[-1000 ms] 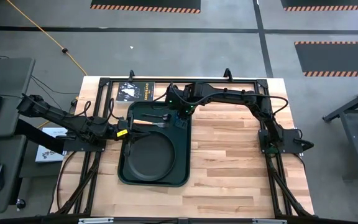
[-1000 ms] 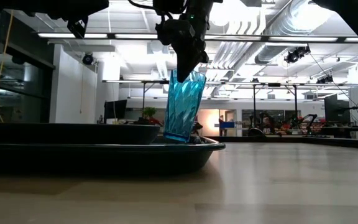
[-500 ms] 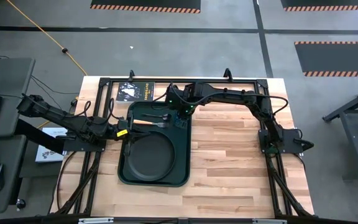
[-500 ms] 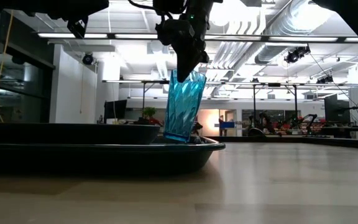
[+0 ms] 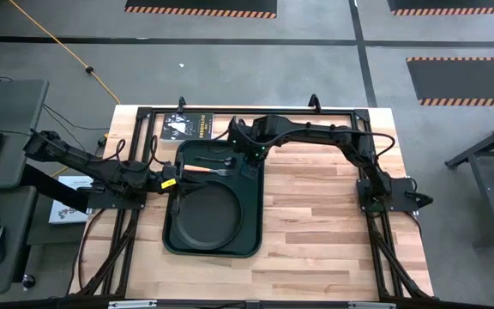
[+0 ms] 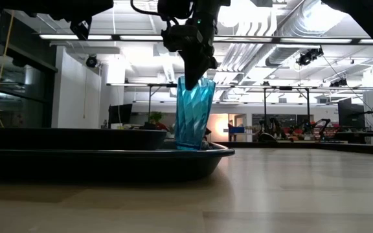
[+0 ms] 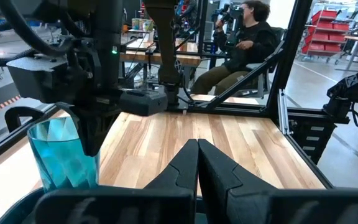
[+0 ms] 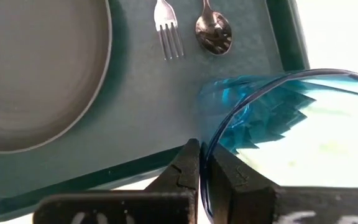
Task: Pick and place plate/cup/fork/spoon on tray
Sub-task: Put the cup on the top left of the tray, then return to Home Position
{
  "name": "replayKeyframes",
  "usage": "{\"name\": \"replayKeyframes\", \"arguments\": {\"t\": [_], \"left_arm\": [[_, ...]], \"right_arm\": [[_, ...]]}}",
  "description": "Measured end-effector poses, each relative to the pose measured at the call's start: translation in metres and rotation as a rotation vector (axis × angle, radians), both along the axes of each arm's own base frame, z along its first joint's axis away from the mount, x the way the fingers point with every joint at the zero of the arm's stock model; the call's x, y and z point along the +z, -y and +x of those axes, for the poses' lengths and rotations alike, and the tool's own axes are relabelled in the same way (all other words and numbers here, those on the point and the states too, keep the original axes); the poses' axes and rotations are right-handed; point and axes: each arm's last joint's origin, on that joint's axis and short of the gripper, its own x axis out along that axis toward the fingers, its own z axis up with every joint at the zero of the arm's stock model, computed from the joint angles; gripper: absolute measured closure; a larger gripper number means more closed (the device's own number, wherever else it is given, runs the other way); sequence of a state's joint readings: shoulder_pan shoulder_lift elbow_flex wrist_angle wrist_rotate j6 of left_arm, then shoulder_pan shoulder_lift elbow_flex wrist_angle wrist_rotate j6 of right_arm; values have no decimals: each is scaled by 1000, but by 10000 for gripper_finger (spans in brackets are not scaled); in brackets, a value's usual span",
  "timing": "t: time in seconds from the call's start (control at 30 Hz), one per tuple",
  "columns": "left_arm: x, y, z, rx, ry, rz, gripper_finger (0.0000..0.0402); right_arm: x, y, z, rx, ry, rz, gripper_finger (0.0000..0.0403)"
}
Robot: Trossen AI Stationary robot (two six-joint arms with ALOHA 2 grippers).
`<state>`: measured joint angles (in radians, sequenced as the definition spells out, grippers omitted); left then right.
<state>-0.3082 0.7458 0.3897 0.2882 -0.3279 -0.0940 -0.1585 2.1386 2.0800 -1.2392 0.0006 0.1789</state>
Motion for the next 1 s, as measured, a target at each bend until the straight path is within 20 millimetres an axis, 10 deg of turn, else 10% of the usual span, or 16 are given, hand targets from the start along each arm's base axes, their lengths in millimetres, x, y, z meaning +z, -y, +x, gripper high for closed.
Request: {"name": "replayKeyframes", "arguments": {"t": [0.4,1.0], "left_arm": [[0,0,0,0,1,-2,402],[0,0,0,0,1,-7,402]], "right_arm": [[-5,1,2,17,-16,-19,395],[-8,1,4,50,-17,-26,225]]}}
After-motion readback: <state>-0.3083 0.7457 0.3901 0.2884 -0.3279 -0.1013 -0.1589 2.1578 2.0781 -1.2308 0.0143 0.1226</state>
